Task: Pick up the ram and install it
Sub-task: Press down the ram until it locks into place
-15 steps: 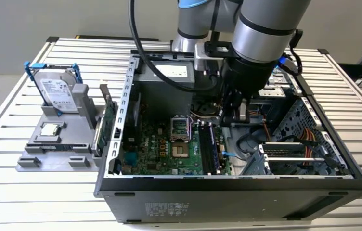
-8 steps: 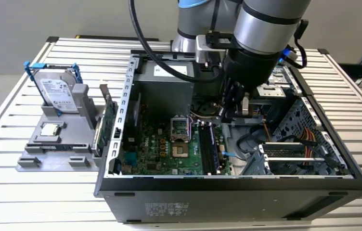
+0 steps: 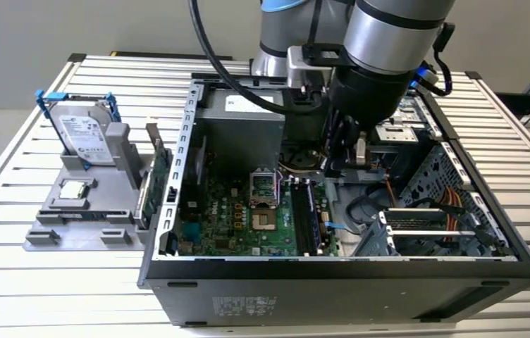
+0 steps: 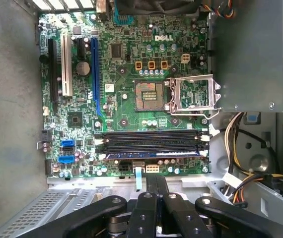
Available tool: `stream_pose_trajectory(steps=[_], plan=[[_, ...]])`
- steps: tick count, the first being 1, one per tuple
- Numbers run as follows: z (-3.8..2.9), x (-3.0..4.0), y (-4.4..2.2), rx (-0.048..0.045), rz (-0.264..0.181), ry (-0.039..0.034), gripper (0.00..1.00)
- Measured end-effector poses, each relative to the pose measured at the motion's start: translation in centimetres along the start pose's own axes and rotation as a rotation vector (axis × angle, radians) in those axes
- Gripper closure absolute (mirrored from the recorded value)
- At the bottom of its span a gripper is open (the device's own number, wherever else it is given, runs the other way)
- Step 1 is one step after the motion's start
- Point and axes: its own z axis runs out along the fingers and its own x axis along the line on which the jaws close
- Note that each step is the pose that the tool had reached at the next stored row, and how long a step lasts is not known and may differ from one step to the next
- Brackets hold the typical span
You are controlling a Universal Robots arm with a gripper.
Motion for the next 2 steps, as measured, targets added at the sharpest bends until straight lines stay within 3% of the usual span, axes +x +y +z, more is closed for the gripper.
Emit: stream_pose_trajectory(steps=[2], plan=[[0.00, 0.00, 0.00, 0.0000, 0.000, 0.0000, 1.00]])
